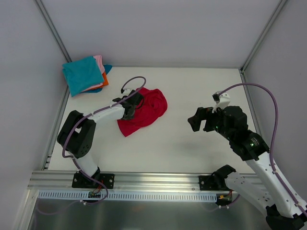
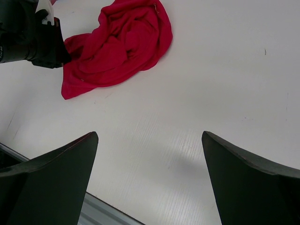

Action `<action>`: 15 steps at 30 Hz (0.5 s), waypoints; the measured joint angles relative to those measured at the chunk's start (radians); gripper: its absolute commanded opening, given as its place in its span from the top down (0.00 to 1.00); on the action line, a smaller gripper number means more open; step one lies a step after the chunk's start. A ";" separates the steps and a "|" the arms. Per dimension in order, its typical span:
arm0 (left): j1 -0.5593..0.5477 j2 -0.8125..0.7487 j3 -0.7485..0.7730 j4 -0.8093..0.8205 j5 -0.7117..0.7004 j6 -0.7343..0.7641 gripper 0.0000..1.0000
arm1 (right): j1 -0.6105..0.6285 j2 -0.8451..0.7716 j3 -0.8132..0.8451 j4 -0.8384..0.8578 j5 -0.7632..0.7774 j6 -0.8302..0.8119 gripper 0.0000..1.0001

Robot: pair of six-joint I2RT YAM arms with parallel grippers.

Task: Fold and stack the t-shirts
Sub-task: Flatten out the tshirt

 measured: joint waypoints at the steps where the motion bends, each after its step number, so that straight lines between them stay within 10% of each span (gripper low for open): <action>1: -0.001 0.000 0.000 0.003 -0.010 -0.003 1.00 | 0.000 0.000 0.000 -0.003 0.002 -0.002 0.01; 15: -0.106 -0.095 0.078 0.005 -0.164 0.041 1.00 | -0.001 0.018 -0.011 -0.014 0.010 -0.005 0.00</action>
